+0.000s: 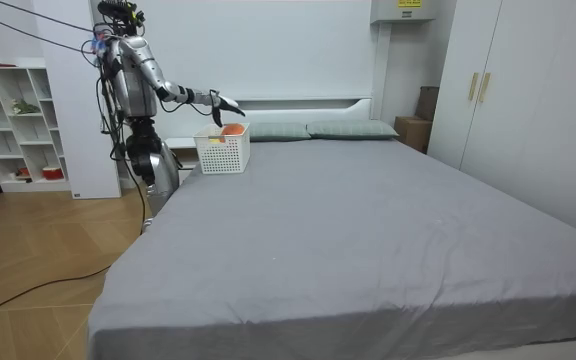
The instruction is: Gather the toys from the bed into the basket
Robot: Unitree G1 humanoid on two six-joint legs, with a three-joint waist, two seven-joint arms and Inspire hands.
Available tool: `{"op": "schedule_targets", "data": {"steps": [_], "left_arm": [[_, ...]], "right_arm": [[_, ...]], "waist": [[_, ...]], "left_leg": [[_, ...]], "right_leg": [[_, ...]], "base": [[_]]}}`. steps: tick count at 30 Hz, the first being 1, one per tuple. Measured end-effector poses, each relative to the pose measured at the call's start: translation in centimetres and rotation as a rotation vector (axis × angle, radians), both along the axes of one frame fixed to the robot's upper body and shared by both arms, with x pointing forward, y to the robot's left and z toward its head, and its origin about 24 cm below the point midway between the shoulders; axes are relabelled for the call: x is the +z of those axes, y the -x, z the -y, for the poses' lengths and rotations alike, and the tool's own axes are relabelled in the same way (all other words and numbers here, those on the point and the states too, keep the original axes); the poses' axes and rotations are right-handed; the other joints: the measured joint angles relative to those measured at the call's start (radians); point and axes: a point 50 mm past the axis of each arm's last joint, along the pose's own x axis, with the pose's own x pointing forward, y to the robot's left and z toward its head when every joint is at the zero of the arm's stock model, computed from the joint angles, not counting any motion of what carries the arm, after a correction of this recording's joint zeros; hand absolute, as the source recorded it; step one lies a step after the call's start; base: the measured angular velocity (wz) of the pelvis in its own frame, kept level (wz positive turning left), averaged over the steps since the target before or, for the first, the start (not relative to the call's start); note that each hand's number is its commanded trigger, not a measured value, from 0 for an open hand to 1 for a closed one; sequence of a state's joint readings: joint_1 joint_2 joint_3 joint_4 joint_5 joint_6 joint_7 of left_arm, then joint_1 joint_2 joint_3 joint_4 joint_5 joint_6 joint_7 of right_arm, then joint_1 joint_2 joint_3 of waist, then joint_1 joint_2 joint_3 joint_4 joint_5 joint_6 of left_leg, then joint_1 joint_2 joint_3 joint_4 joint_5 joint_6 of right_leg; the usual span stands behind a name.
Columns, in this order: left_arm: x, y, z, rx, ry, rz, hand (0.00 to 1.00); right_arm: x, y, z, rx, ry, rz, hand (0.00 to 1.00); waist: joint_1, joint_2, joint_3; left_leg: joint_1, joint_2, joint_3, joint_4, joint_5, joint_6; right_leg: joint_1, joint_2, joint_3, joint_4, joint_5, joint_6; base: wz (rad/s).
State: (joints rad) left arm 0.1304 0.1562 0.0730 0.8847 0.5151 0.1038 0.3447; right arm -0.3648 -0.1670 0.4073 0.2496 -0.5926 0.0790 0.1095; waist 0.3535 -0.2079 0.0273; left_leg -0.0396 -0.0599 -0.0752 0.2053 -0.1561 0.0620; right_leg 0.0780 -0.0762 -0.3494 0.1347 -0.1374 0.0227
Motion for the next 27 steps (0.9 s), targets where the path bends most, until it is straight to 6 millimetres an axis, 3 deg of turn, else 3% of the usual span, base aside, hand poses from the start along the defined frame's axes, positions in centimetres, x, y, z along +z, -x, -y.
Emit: {"op": "schedule_targets", "data": {"steps": [5, 9, 16, 27], "left_arm": [[-0.2, 0.0, 0.7, 0.004, 0.021, 0.001, 0.0], [-0.2, -0.2, 0.9, 0.001, 0.028, 0.012, 0.0], [-0.2, -0.5, 1.2, -0.007, 0.04, 0.026, 0.0], [-0.2, -0.6, 1.2, -0.008, 0.04, 0.03, 0.0]], "right_arm": [[1.5, -0.2, 1.1, -0.03, -0.015, 0.066, 0.0], [2.5, 0.2, 1.4, -0.03, -0.042, 0.129, 0.0], [2.7, 0.3, 2.9, -0.072, -0.039, 0.146, 0.0], [2.8, 0.2, 3.3, -0.087, -0.08, 0.138, 0.0]], "waist": [[-0.017, 0.031, -0.0034], [-0.05, 0.061, -0.0133], [-0.079, 0.063, -0.0155], [-0.107, 0.058, -0.0168]], "left_leg": [[0.016, 0.005, 0.028, -0.004, 0.0, 0.001], [0.038, 0.009, 0.042, -0.02, 0.0, 0.001], [0.069, 0.014, 0.071, -0.042, 0.001, 0.0], [0.084, 0.015, 0.08, -0.051, 0.001, 0.0]], "right_leg": [[-0.001, 0.002, 0.035, 0.002, 0.001, 0.001], [0.01, 0.005, 0.049, 0.001, 0.001, 0.001], [0.02, 0.01, 0.102, 0.001, 0.001, 0.001], [0.023, 0.01, 0.12, 0.002, 0.001, 0.001]], "base": [[-0.17], [-0.1], [-0.13], [-0.03]]}}
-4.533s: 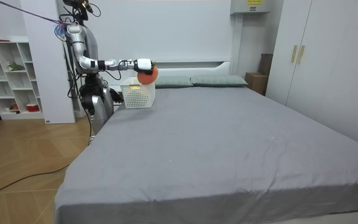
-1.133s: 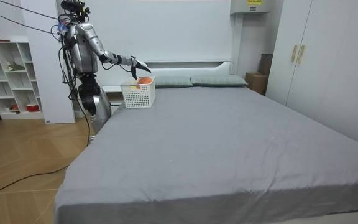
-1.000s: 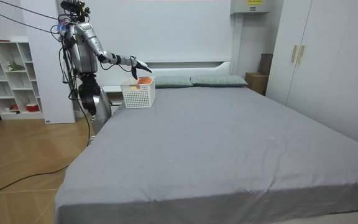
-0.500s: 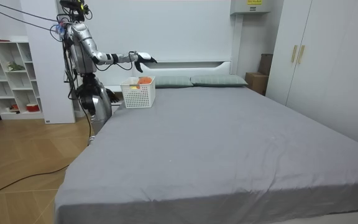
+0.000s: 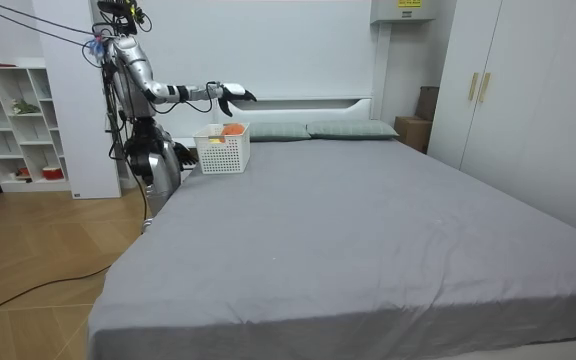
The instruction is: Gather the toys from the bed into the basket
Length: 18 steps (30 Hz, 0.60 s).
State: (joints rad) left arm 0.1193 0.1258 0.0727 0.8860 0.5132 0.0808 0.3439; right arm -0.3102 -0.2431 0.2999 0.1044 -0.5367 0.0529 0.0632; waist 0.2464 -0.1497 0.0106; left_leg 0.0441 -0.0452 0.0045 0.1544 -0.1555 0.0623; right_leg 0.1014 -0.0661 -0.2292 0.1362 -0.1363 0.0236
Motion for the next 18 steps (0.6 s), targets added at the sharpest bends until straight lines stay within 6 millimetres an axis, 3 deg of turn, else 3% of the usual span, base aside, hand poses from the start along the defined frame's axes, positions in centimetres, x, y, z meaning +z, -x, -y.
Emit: {"op": "schedule_targets", "data": {"steps": [12, 18], "left_arm": [[-0.1, 0.2, 0.0, 0.003, 0.007, 0.006, 0.0], [-0.2, 0.5, 0.1, 0.03, 0.017, 0.004, 0.0]], "right_arm": [[0.6, 0.3, 3.4, -0.147, -0.076, 0.056, 0.0], [-0.5, 1.6, 5.9, -0.26, -0.093, 0.048, 0.0]], "waist": [[-0.052, 0.013, 0.0055], [-0.081, 0.029, -0.0003]], "left_leg": [[-0.002, 0.001, 0.023, -0.003, -0.001, 0.001], [0.005, 0.006, 0.051, -0.011, -0.001, 0.001]], "right_leg": [[-0.013, -0.002, 0.008, 0.001, 0.0, 0.001], [-0.018, 0.002, 0.03, 0.001, 0.0, 0.001]], "base": [[-0.04], [-0.11]]}}
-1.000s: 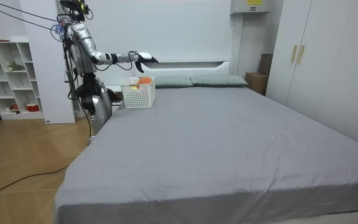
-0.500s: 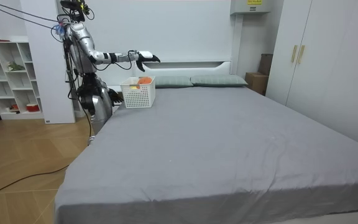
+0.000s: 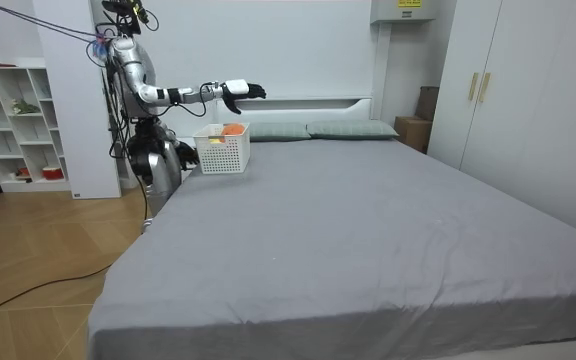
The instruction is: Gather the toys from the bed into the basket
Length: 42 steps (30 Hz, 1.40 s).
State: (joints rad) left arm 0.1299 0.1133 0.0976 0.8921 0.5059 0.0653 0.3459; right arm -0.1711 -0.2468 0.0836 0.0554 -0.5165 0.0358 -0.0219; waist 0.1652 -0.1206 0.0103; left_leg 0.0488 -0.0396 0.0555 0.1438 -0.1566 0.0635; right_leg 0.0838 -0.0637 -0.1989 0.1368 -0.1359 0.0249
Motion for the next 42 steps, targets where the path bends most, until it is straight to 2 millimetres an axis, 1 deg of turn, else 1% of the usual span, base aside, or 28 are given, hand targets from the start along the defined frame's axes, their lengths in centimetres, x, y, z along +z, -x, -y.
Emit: {"op": "schedule_targets", "data": {"steps": [1, 2, 5, 6, 8, 10, 11, 12, 15, 17, 18, 19, 21, 22, 23, 25, 26, 28, 29, 31, 32, 34, 35, 37, 39, 42], "left_arm": [[-0.1, 0.2, 0.0, 0.001, 0.001, -0.004, 0.0], [-0.1, 0.3, 0.1, 0.002, 0.002, -0.006, 0.0], [-0.3, 1.1, -0.1, 0.017, -0.013, -0.022, 0.0], [-0.3, 1.4, -0.1, 0.023, -0.019, -0.025, 0.0], [-0.3, 1.7, -0.2, 0.038, -0.023, -0.024, 0.0], [-0.4, 1.9, -0.2, 0.055, -0.022, -0.026, 0.0], [-0.4, 2.0, -0.2, 0.056, -0.022, -0.028, 0.0], [-0.5, 2.2, -0.2, 0.062, -0.021, -0.031, 0.0], [-0.6, 2.6, -0.2, 0.076, -0.024, -0.045, 0.0], [-0.7, 2.7, -0.3, 0.088, -0.029, -0.045, 0.0], [-0.7, 3.0, -0.3, 0.096, -0.03, -0.048, 0.0], [-0.7, 3.3, -0.3, 0.102, -0.033, -0.053, 0.0], [-0.7, 3.5, -0.4, 0.106, -0.036, -0.053, 0.0], [-0.7, 3.6, -0.5, 0.111, -0.036, -0.055, 0.0], [-0.7, 3.7, -0.5, 0.115, -0.036, -0.056, 0.0], [-0.7, 4.0, -0.6, 0.128, -0.044, -0.052, 0.0], [-0.6, 4.1, -0.7, 0.128, -0.048, -0.05, 0.0], [-0.6, 4.1, -0.7, 0.13, -0.051, -0.05, 0.0], [-0.6, 4.2, -0.8, 0.132, -0.051, -0.05, 0.0], [-0.6, 4.9, -1.0, 0.15, -0.052, -0.049, 0.0], [-0.6, 5.1, -1.1, 0.154, -0.054, -0.052, 0.0], [-0.7, 5.4, -1.1, 0.166, -0.053, -0.056, 0.0], [-0.7, 5.4, -1.1, 0.166, -0.053, -0.055, 0.0], [-0.7, 5.5, -1.2, 0.173, -0.057, -0.055, 0.0], [-0.7, 5.7, -1.2, 0.181, -0.058, -0.056, 0.0], [-0.7, 6.0, -1.2, 0.189, -0.061, -0.06, 0.0]], "right_arm": [[-0.3, 0.2, 0.4, -0.017, -0.004, -0.008, 0.0], [-0.4, 0.4, 0.7, -0.029, -0.008, -0.01, 0.0], [-1.2, 1.2, 1.7, -0.089, -0.032, -0.018, 0.0], [-1.4, 1.4, 2.2, -0.112, -0.043, -0.02, 0.0], [-1.5, 1.7, 3.1, -0.152, -0.05, -0.016, 0.0], [-1.5, 2.2, 4.4, -0.215, -0.058, -0.006, 0.0], [-1.6, 2.3, 4.7, -0.229, -0.061, -0.004, 0.0], [-1.6, 2.5, 5.0, -0.247, -0.068, 0.001, 0.0], [-2.1, 3.1, 5.9, -0.286, -0.129, -0.001, 0.0], [-2.5, 3.7, 6.8, -0.324, -0.158, -0.004, 0.0], [-3.0, 4.2, 7.4, -0.355, -0.185, -0.013, 0.0], [-3.7, 4.7, 7.9, -0.386, -0.209, -0.034, 0.0], [-4.6, 5.6, 8.6, -0.424, -0.216, -0.064, 0.0], [-5.0, 5.8, 8.9, -0.442, -0.223, -0.078, 0.0], [-5.2, 5.9, 9.0, -0.454, -0.228, -0.083, 0.0], [-6.0, 6.5, 9.8, -0.513, -0.244, -0.097, 0.0], [-6.2, 6.7, 10.1, -0.533, -0.248, -0.102, 0.0], [-7.8, 7.9, 11.5, -0.641, -0.318, -0.135, 0.0], [-8.2, 8.2, 11.9, -0.667, -0.333, -0.145, 0.0], [-9.8, 10.1, 12.8, -0.764, -0.38, -0.189, 0.0], [-10.1, 10.4, 12.9, -0.78, -0.387, -0.197, 0.0], [-11.0, 11.2, 13.3, -0.843, -0.433, -0.219, 0.0], [-11.3, 11.4, 13.4, -0.86, -0.436, -0.225, 0.0], [-12.6, 12.7, 13.9, -0.938, -0.444, -0.263, 0.0], [-13.2, 13.6, 14.1, -0.985, -0.456, -0.278, 0.0], [-14.7, 15.2, 14.5, -1.06, -0.469, -0.339, 0.0]], "waist": [[-0.014, 0.003, -0.0018], [-0.02, 0.005, -0.0028], [-0.035, 0.01, -0.0073], [-0.048, 0.011, -0.0092], [-0.058, 0.012, -0.0093], [-0.065, 0.014, -0.0088], [-0.066, 0.014, -0.0087], [-0.076, 0.014, -0.0086], [-0.103, 0.013, -0.009], [-0.107, 0.016, -0.0074], [-0.107, 0.023, -0.0032], [-0.109, 0.021, -0.0066], [-0.117, 0.025, -0.0055], [-0.134, 0.029, -0.0039], [-0.139, 0.031, -0.0035], [-0.163, 0.035, -0.0065], [-0.165, 0.036, -0.0068], [-0.169, 0.035, -0.008], [-0.17, 0.035, -0.008], [-0.174, 0.034, -0.0106], [-0.176, 0.034, -0.0107], [-0.192, 0.034, -0.0106], [-0.194, 0.034, -0.0109], [-0.194, 0.032, -0.0134], [-0.197, 0.032, -0.0137], [-0.202, 0.032, -0.0138]], "left_leg": [[0.0, 0.001, 0.001, 0.0, 0.0, 0.0], [0.001, 0.001, 0.001, 0.0, 0.0, 0.0], [0.017, 0.007, 0.02, -0.007, 0.0, -0.001], [0.018, 0.008, 0.024, -0.008, 0.0, -0.001], [0.018, 0.01, 0.028, -0.009, 0.0, -0.001], [0.022, 0.013, 0.047, -0.011, -0.001, -0.002], [0.023, 0.013, 0.051, -0.012, -0.001, -0.002], [0.028, 0.014, 0.056, -0.014, -0.002, -0.003], [0.035, 0.015, 0.062, -0.015, -0.002, -0.002], [0.044, 0.017, 0.069, -0.015, -0.003, -0.003], [0.049, 0.019, 0.076, -0.016, -0.005, -0.003], [0.05, 0.021, 0.079, -0.016, -0.008, -0.004], [0.048, 0.023, 0.083, -0.014, -0.011, -0.005], [0.046, 0.024, 0.084, -0.014, -0.011, -0.006], [0.046, 0.025, 0.085, -0.014, -0.011, -0.006], [0.047, 0.028, 0.095, -0.009, -0.014, -0.008], [0.048, 0.029, 0.097, -0.009, -0.015, -0.009], [0.049, 0.029, 0.098, -0.011, -0.016, -0.01], [0.049, 0.029, 0.101, -0.012, -0.016, -0.01], [0.051, 0.029, 0.104, -0.015, -0.016, -0.01], [0.051, 0.029, 0.105, -0.016, -0.016, -0.01], [0.049, 0.029, 0.108, -0.016, -0.017, -0.01], [0.049, 0.03, 0.107, -0.016, -0.017, -0.009], [0.05, 0.032, 0.109, -0.015, -0.023, -0.01], [0.052, 0.032, 0.109, -0.015, -0.023, -0.01], [0.066, 0.031, 0.108, -0.014, -0.024, -0.011]], "right_leg": [[0.0, 0.0, 0.001, 0.0, 0.0, 0.0], [0.001, 0.0, 0.001, 0.001, 0.0, 0.0], [0.005, 0.005, 0.013, 0.004, 0.0, -0.001], [0.003, 0.006, 0.017, 0.005, 0.001, -0.001], [-0.001, 0.008, 0.026, 0.007, 0.001, -0.002], [-0.005, 0.01, 0.047, 0.013, 0.002, -0.003], [-0.005, 0.011, 0.052, 0.015, 0.002, -0.003], [-0.003, 0.012, 0.057, 0.015, 0.002, -0.004], [0.001, 0.012, 0.059, 0.015, 0.003, -0.004], [0.001, 0.013, 0.063, 0.016, 0.004, -0.005], [0.004, 0.015, 0.069, 0.016, 0.005, -0.006], [0.006, 0.017, 0.074, 0.016, 0.005, -0.006], [0.004, 0.02, 0.081, 0.017, 0.006, -0.007], [0.003, 0.021, 0.083, 0.017, 0.006, -0.008], [0.002, 0.021, 0.084, 0.018, 0.006, -0.008], [0.001, 0.025, 0.092, 0.018, 0.007, -0.009], [0.0, 0.026, 0.094, 0.017, 0.007, -0.009], [-0.001, 0.028, 0.102, 0.016, 0.007, -0.01], [-0.002, 0.028, 0.102, 0.016, 0.007, -0.01], [-0.001, 0.029, 0.103, 0.015, 0.007, -0.01], [-0.001, 0.029, 0.103, 0.015, 0.007, -0.01], [-0.005, 0.029, 0.106, 0.015, 0.007, -0.01], [-0.005, 0.029, 0.108, 0.014, 0.007, -0.01], [-0.003, 0.03, 0.112, 0.015, 0.007, -0.01], [-0.001, 0.031, 0.113, 0.014, 0.007, -0.01], [0.006, 0.031, 0.114, 0.013, 0.007, -0.009]], "base": [[-0.07], [-0.04], [-0.16], [-0.11], [-0.13], [-0.2], [-0.2], [-0.14], [-0.07], [-0.1], [-0.16], [-0.16], [-0.1], [-0.06], [-0.08], [-0.1], [-0.09], [-0.09], [-0.05], [0.0], [0.0], [-0.04], [-0.05], [-0.06], [-0.02], [0.0]]}}
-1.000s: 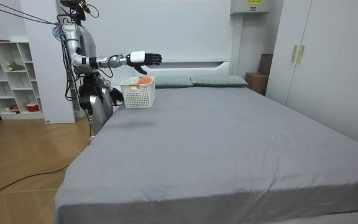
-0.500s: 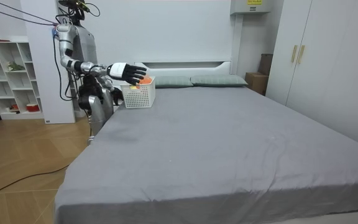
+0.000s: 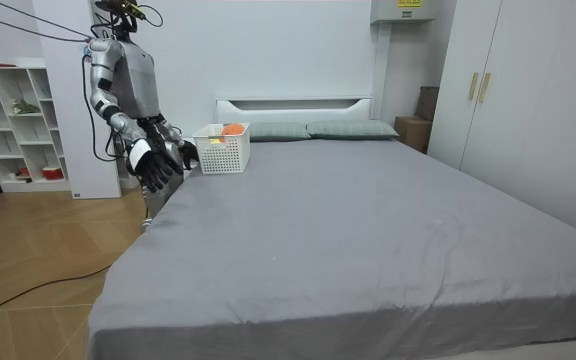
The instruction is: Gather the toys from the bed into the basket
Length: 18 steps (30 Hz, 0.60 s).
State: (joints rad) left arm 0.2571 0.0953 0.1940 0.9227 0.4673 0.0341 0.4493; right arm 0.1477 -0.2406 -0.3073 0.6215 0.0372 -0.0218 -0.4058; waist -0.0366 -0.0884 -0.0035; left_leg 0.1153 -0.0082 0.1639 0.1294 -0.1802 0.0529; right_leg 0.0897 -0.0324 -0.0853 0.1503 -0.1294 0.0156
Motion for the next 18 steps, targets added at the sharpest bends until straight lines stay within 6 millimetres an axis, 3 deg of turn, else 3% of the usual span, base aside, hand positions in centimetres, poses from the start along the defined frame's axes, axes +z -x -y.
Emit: {"op": "schedule_targets", "data": {"steps": [8, 9, 15, 18], "left_arm": [[0.0, 0.4, -0.2, 0.013, 0.016, -0.001, 0.0], [0.0, 0.6, -0.2, 0.013, 0.017, -0.006, 0.0], [-0.1, 1.0, -0.4, 0.029, 0.018, -0.018, 0.0], [-0.2, 1.1, -0.4, 0.034, 0.02, -0.022, 0.0]], "right_arm": [[-2.7, 3.8, 0.2, -0.125, -0.048, -0.142, 0.0], [-3.1, 4.4, 0.1, -0.141, -0.059, -0.166, 0.0], [-5.2, 8.1, -0.6, -0.217, -0.137, -0.302, 0.0], [-6.4, 10.2, -1.7, -0.246, -0.192, -0.381, 0.0]], "waist": [[-0.006, 0.005, 0.0001], [-0.009, 0.003, 0.0065], [-0.014, 0.009, -0.0036], [-0.014, 0.009, -0.0042]], "left_leg": [[0.012, -0.002, 0.0, 0.001, -0.003, -0.001], [0.014, -0.003, 0.0, 0.001, -0.003, -0.001], [0.01, -0.002, -0.002, -0.005, -0.006, -0.003], [0.013, -0.001, -0.005, -0.004, -0.011, -0.006]], "right_leg": [[0.009, 0.0, 0.005, -0.011, -0.007, 0.001], [0.01, -0.001, 0.005, -0.015, -0.009, 0.002], [0.009, 0.0, 0.0, -0.013, -0.012, 0.001], [0.017, 0.002, -0.006, -0.014, -0.015, -0.001]], "base": [[0.0], [0.0], [0.0], [0.01]]}}
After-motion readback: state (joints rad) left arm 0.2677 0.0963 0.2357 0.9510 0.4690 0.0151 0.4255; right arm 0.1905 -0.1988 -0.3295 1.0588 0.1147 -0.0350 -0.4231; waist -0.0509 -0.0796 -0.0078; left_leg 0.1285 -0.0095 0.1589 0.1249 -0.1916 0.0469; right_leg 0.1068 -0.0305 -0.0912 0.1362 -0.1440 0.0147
